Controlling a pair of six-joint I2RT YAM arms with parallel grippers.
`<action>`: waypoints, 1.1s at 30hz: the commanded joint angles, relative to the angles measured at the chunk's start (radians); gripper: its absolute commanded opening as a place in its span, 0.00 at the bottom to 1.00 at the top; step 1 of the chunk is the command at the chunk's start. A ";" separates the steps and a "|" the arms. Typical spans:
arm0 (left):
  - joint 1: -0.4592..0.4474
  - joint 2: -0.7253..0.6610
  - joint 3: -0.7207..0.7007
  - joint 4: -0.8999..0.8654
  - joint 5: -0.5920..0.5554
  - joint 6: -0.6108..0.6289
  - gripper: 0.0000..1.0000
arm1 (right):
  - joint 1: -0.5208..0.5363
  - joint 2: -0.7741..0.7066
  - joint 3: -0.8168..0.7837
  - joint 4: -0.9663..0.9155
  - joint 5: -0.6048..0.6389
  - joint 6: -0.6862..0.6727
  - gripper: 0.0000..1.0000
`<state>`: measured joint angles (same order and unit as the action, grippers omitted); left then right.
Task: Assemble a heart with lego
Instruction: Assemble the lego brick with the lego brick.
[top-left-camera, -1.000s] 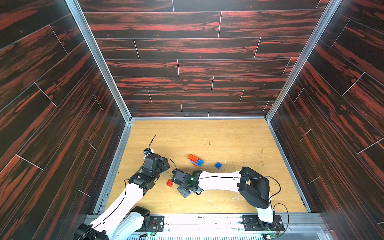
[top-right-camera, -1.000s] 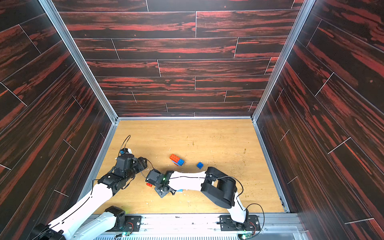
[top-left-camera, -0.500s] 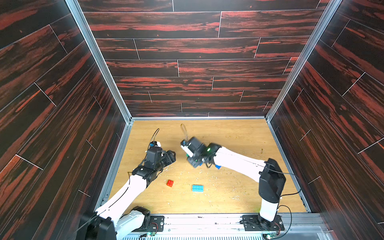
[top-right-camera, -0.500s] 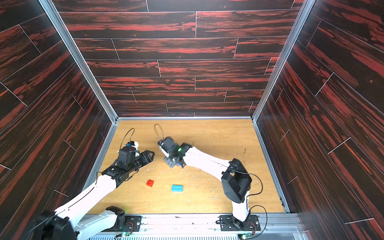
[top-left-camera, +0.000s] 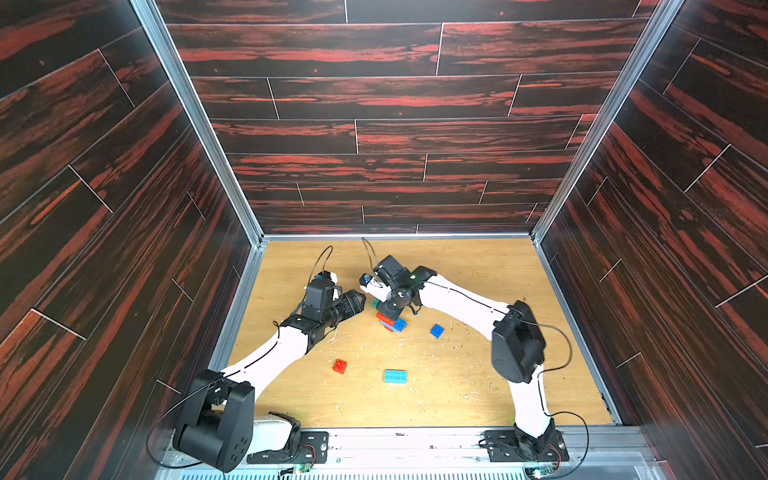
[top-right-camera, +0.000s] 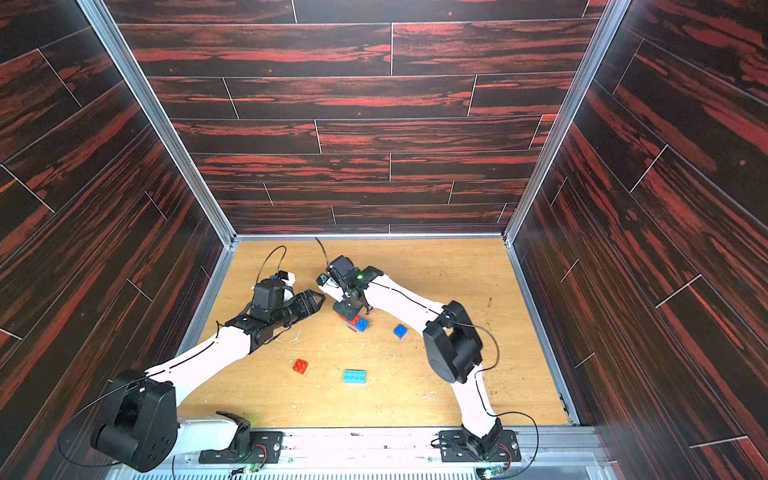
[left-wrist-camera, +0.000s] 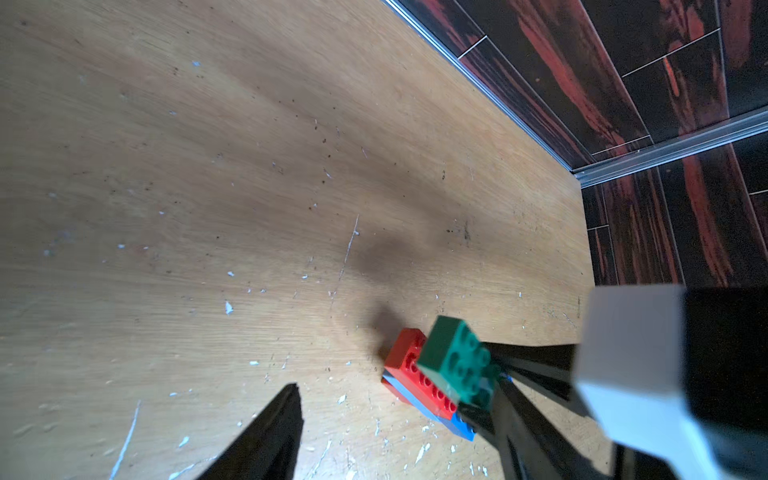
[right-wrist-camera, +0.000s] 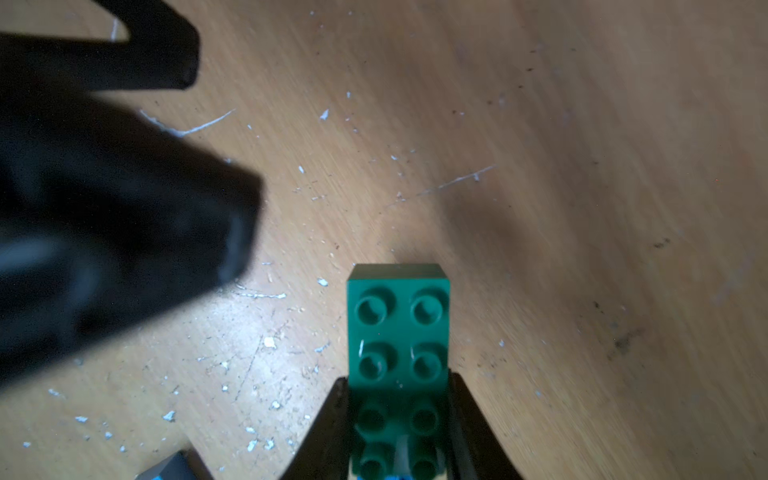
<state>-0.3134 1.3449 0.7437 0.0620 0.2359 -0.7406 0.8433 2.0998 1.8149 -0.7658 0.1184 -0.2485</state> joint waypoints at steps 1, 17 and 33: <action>0.000 0.019 0.019 0.017 0.025 0.012 0.76 | 0.000 0.049 0.059 -0.076 -0.034 -0.041 0.14; 0.000 0.049 0.008 0.006 0.011 0.024 0.76 | -0.022 0.085 0.077 -0.140 -0.065 -0.068 0.16; 0.000 0.062 0.004 0.004 0.005 0.024 0.76 | -0.031 0.111 0.113 -0.104 -0.042 -0.011 0.26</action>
<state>-0.3134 1.3945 0.7437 0.0681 0.2466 -0.7300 0.8204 2.1765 1.8946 -0.8673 0.0727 -0.2882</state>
